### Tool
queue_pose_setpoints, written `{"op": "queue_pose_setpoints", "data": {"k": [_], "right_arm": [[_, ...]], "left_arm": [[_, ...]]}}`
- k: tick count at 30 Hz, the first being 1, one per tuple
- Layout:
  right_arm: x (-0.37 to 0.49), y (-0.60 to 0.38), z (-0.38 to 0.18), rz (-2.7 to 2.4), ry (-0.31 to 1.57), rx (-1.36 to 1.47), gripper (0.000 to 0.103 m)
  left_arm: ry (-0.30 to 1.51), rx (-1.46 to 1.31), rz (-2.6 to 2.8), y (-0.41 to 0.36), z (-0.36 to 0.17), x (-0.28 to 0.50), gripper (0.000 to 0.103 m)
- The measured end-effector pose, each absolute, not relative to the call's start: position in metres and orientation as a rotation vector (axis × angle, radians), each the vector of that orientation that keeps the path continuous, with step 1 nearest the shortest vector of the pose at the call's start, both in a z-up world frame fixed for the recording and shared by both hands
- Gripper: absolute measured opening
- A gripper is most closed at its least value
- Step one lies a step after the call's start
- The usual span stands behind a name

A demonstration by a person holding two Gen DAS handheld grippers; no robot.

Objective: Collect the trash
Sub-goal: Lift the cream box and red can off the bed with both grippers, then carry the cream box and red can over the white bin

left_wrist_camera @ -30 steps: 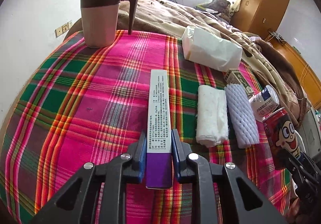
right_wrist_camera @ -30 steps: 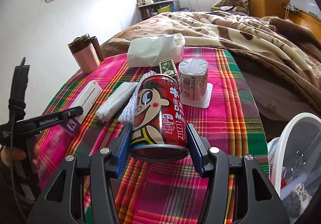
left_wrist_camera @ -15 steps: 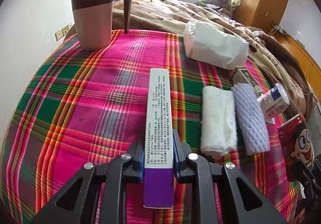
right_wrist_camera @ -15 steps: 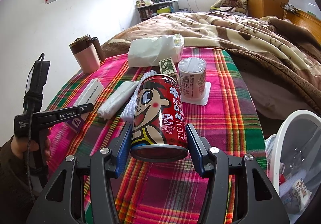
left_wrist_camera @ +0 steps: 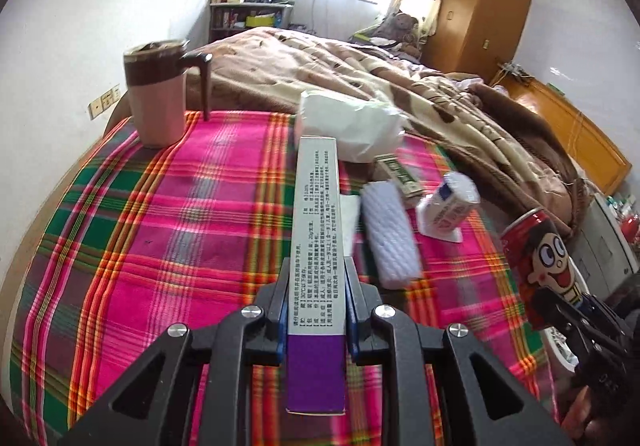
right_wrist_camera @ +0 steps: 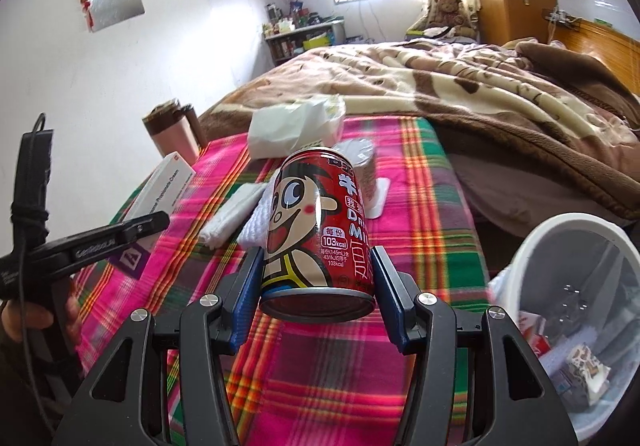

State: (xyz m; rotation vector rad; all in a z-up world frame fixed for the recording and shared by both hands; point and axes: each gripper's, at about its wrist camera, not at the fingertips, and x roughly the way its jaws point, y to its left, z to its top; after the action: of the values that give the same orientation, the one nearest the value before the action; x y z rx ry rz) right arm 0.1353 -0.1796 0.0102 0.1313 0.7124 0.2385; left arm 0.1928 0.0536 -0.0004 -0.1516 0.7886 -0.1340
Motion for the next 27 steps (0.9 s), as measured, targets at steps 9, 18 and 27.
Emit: {"op": "queue_pose_setpoints", "data": {"k": [9, 18, 27], "right_arm": [[0.112, -0.215, 0.026, 0.166, 0.655, 0.153, 0.054], [0.094, -0.254, 0.031, 0.064, 0.616, 0.19, 0.054], [0.078, -0.294, 0.028, -0.059, 0.606, 0.229, 0.054]], "left_arm": [[0.718, -0.101, -0.253, 0.002, 0.029, 0.165, 0.022], [0.663, -0.046, -0.374, -0.056, 0.046, 0.14, 0.022], [0.656, 0.001, -0.498, -0.116, 0.048, 0.129, 0.022]]}}
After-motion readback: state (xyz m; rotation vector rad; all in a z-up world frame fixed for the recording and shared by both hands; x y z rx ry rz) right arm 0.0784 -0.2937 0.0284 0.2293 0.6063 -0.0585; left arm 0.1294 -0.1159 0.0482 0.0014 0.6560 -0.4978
